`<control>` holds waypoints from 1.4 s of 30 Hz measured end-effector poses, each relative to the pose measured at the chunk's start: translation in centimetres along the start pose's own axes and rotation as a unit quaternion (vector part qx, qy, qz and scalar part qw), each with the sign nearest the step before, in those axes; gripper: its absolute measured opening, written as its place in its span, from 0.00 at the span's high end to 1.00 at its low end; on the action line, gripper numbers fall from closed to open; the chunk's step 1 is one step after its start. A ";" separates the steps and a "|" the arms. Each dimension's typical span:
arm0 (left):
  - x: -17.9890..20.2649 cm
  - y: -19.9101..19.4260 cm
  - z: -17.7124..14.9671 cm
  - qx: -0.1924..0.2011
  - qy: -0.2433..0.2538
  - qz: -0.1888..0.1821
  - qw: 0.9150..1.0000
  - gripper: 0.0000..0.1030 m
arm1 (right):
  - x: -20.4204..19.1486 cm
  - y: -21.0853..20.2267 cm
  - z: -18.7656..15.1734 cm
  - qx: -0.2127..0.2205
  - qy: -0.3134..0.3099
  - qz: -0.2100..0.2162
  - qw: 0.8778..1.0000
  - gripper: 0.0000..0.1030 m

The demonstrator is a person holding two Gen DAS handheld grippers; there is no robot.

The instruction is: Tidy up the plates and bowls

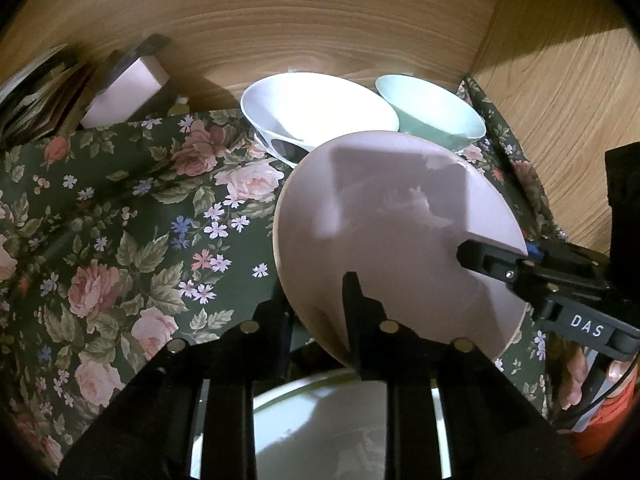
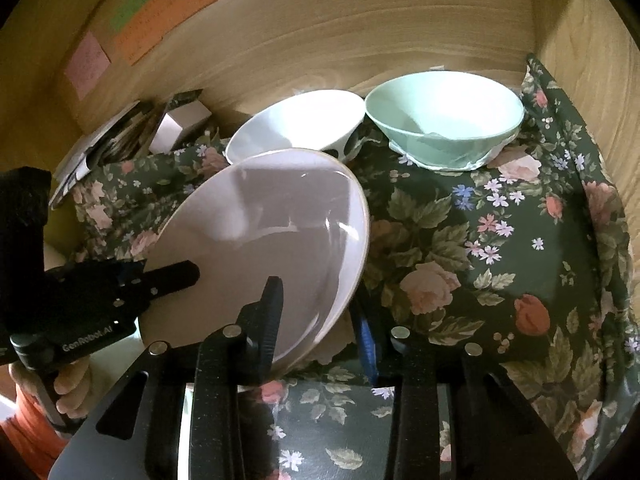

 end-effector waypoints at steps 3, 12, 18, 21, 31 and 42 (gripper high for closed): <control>0.3 -0.6 0.2 0.011 0.002 0.004 1.000 0.77 | -0.2 -0.7 0.0 0.008 -0.003 -0.004 1.000 0.70; 0.6 -4.1 0.8 0.056 -0.004 0.004 0.998 0.77 | -1.9 -3.6 0.3 0.037 -0.020 0.000 0.999 0.70; 0.2 -7.2 0.2 0.083 -0.014 0.016 0.996 0.77 | -4.1 -4.9 0.1 0.049 -0.037 0.014 0.998 0.70; -0.2 -8.6 -0.4 0.092 -0.020 0.025 0.995 0.77 | -5.2 -5.3 -0.2 0.052 -0.046 0.021 0.997 0.70; -2.3 -13.3 -4.2 0.113 -0.049 0.060 0.991 0.77 | -10.2 -5.8 -1.9 0.048 -0.086 0.052 0.994 0.70; -5.1 -17.8 -10.0 0.123 -0.092 0.102 0.983 0.77 | -15.9 -5.0 -4.8 0.025 -0.130 0.091 0.987 0.70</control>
Point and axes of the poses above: each gripper's, at about its wrist camera, not at the fingertips, and y roughly the way its jaws point, x to its right, z to its top, the point moved 5 cm from there along y, roughly the way its jaws point, and after that the axes turned 12 degrees about y, right-handed, at the moved point
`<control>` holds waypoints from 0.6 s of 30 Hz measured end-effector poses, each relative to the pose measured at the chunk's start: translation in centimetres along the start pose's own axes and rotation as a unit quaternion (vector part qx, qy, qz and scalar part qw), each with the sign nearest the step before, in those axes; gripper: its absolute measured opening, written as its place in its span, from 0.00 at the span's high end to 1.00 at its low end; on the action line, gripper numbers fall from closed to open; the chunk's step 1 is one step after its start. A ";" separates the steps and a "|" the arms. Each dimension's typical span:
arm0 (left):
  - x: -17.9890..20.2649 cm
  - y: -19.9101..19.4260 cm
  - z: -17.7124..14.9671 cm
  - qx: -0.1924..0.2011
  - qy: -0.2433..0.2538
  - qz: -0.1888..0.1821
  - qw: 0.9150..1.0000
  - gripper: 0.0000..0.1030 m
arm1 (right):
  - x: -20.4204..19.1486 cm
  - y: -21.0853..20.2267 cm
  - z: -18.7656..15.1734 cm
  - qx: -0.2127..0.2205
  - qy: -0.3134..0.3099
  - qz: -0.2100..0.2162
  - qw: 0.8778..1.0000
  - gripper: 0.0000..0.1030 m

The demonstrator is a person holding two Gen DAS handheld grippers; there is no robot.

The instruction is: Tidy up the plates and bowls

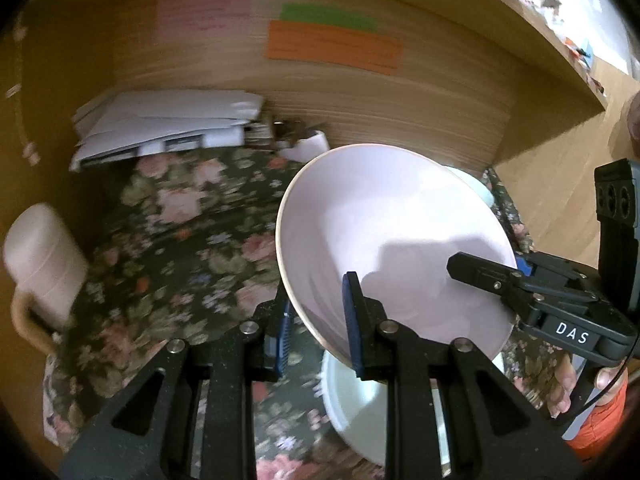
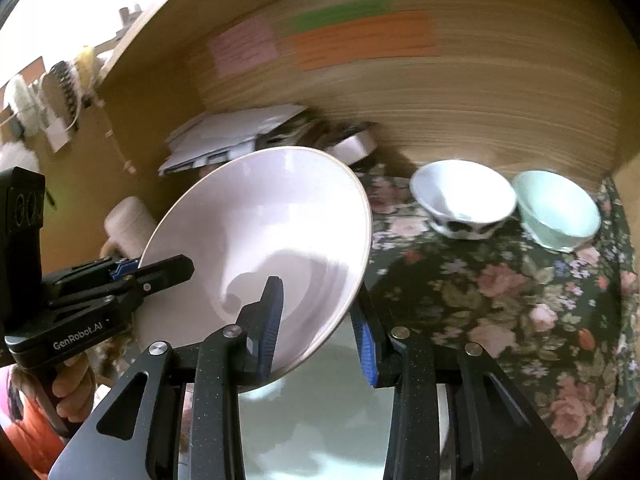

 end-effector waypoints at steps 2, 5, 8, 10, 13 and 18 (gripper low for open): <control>-0.8 -0.8 -0.8 -0.001 -0.008 0.009 1.000 0.77 | -1.0 0.4 -0.4 -0.005 -0.005 0.009 1.000 0.70; -1.8 -1.5 -1.9 -0.002 -0.016 0.021 1.000 0.77 | -2.3 1.0 -0.8 -0.013 -0.013 0.021 1.000 0.70; -3.1 -2.3 -3.2 -0.004 -0.027 0.035 0.999 0.77 | -3.5 1.7 -1.2 -0.023 -0.020 0.030 0.999 0.70; -3.9 -2.6 -3.7 -0.006 -0.034 0.041 0.999 0.77 | -4.4 2.4 -1.6 -0.033 -0.026 0.038 0.998 0.70; -5.1 -3.0 -4.6 -0.011 -0.046 0.049 0.998 0.77 | -5.4 3.3 -2.1 -0.046 -0.033 0.045 0.997 0.70; -6.8 -3.1 -6.2 -0.023 -0.066 0.057 0.996 0.77 | -6.5 5.0 -2.9 -0.069 -0.040 0.049 0.996 0.70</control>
Point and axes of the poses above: each gripper's, at about its wrist camera, not at the fingertips, and y roughly the way its jaws point, x to its right, z to its top, the point moved 5 cm from there along y, roughly the way its jaws point, and after that the axes turned 12 degrees about y, right-handed, at the moved point
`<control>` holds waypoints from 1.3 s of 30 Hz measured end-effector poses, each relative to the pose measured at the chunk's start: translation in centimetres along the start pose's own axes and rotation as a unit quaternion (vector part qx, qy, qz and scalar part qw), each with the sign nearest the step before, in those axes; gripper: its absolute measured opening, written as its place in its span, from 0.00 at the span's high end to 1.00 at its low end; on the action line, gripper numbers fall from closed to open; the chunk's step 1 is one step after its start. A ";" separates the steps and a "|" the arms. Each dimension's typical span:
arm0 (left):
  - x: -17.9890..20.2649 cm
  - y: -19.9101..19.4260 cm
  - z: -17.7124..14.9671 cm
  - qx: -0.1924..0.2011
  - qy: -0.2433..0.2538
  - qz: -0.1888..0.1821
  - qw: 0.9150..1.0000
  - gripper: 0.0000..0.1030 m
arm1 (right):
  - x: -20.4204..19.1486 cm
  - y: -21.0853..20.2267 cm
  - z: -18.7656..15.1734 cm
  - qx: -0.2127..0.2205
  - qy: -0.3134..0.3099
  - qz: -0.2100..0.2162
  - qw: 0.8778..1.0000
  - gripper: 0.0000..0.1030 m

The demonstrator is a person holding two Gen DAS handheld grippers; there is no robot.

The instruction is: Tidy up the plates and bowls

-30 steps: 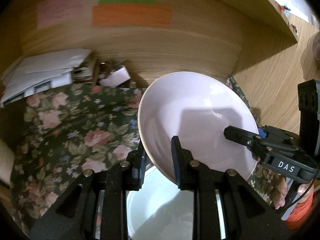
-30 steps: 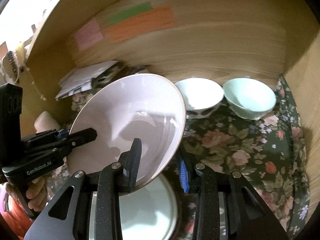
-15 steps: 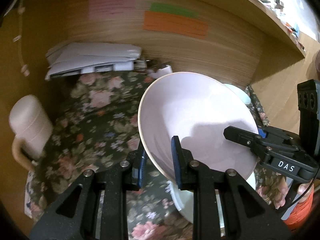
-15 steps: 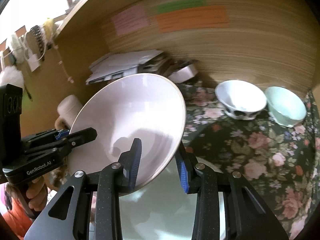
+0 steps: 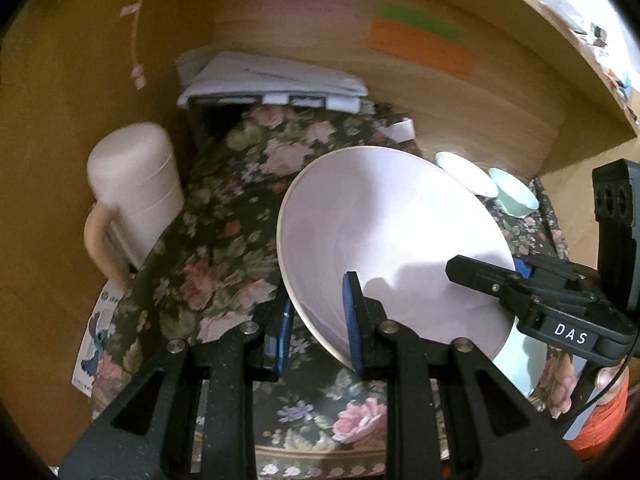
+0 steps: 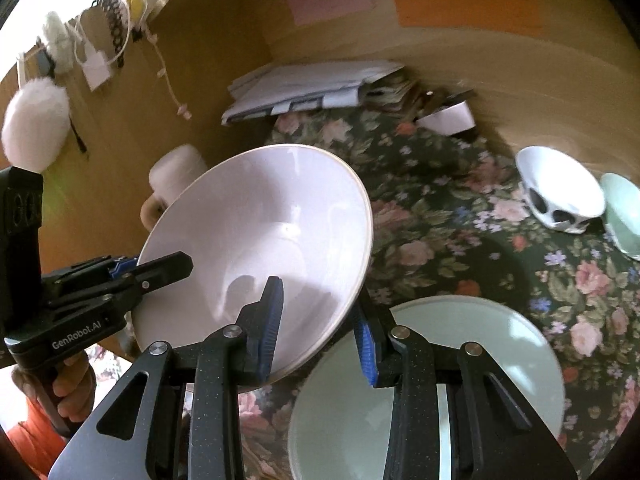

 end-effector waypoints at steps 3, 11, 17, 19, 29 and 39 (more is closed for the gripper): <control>-0.8 0.3 -1.0 -0.008 -0.008 0.001 1.000 0.77 | -0.4 1.1 -0.4 -0.014 -0.003 0.002 1.000 0.70; -2.3 1.9 -3.2 -0.031 -0.027 0.000 0.999 0.77 | -1.1 3.6 -1.5 -0.050 -0.011 -0.005 0.999 0.70; -3.2 2.9 -4.6 -0.044 -0.040 -0.002 0.998 0.77 | -1.4 5.4 -2.3 -0.075 -0.019 -0.012 0.997 0.70; -3.5 3.2 -5.0 -0.048 -0.042 -0.002 0.998 0.77 | -1.4 5.9 -2.5 -0.084 -0.022 -0.015 0.996 0.70; -3.6 3.9 -5.6 -0.046 -0.043 -0.003 0.998 0.77 | -1.3 6.7 -2.8 -0.107 -0.033 -0.025 0.993 0.67; -3.7 3.9 -5.5 -0.047 -0.036 0.011 0.998 0.65 | -1.0 6.1 -2.6 -0.096 -0.018 -0.017 0.995 0.64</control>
Point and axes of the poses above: each gripper's, at about its wrist camera, not at the fingertips, and y roughly the way its jaws point, x to its right, z to its top, the point moved 5 cm from there along y, roughly the way its jaws point, and after that the axes turned 12 degrees about y, right-handed, at the moved point
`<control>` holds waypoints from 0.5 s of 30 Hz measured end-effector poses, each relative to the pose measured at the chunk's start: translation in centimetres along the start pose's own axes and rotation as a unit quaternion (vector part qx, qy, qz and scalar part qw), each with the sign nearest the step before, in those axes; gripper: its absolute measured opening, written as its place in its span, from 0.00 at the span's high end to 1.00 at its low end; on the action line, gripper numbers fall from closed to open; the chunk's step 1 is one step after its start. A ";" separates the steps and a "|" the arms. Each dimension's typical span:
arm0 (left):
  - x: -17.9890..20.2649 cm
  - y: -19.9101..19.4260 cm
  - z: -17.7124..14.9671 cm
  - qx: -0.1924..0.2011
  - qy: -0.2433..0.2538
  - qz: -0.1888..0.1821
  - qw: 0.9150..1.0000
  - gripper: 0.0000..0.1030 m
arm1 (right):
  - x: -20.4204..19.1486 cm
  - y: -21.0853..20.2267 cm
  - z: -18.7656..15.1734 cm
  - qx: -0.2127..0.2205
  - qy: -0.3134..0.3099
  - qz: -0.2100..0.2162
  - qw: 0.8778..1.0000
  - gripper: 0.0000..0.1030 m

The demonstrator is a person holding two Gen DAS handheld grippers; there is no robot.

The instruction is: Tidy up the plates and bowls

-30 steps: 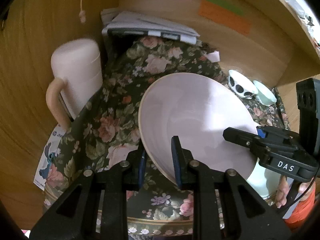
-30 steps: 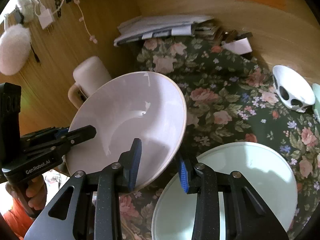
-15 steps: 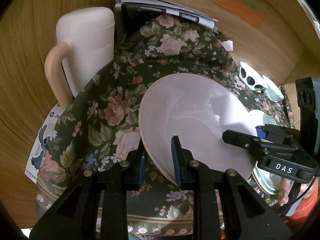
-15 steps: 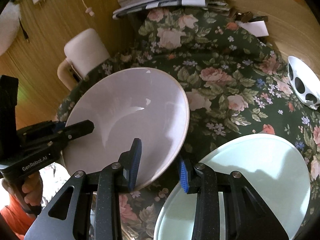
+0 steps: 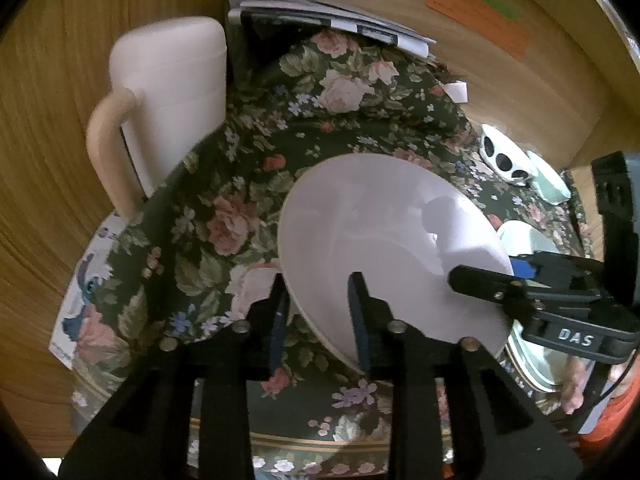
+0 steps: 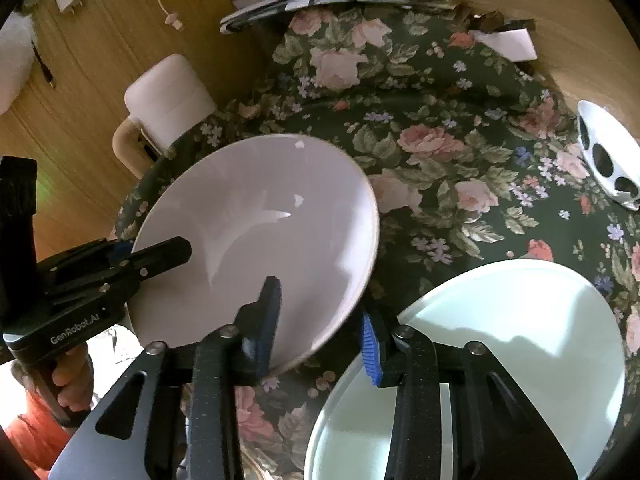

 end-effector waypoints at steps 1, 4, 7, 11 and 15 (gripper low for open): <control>-0.1 -0.2 0.1 0.002 0.002 0.004 1.000 0.62 | 0.1 -0.3 0.0 0.006 -0.001 -0.002 1.000 0.63; 0.0 -1.0 0.7 0.013 0.010 0.011 1.000 0.60 | 0.3 -1.6 0.4 0.028 -0.001 0.000 1.000 0.56; 0.2 -2.2 1.6 0.028 0.015 0.017 0.999 0.55 | 0.8 -3.1 0.8 0.045 0.002 0.008 0.999 0.56; 0.9 -3.9 3.2 0.053 0.019 0.024 0.998 0.51 | 1.3 -5.3 1.6 0.075 0.003 0.012 0.997 0.56; 2.4 -5.2 5.1 0.078 0.033 0.023 0.996 0.47 | 2.2 -7.4 2.4 0.104 0.005 0.008 0.994 0.56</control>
Point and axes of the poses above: each gripper's, at about its wrist camera, not at the fingertips, and y roughly the way its jaws point, x to its right, z to its top, the point moved 5 cm from there along y, roughly the way its jaws point, and after that the axes turned 12 degrees about y, right-handed, at the moved point
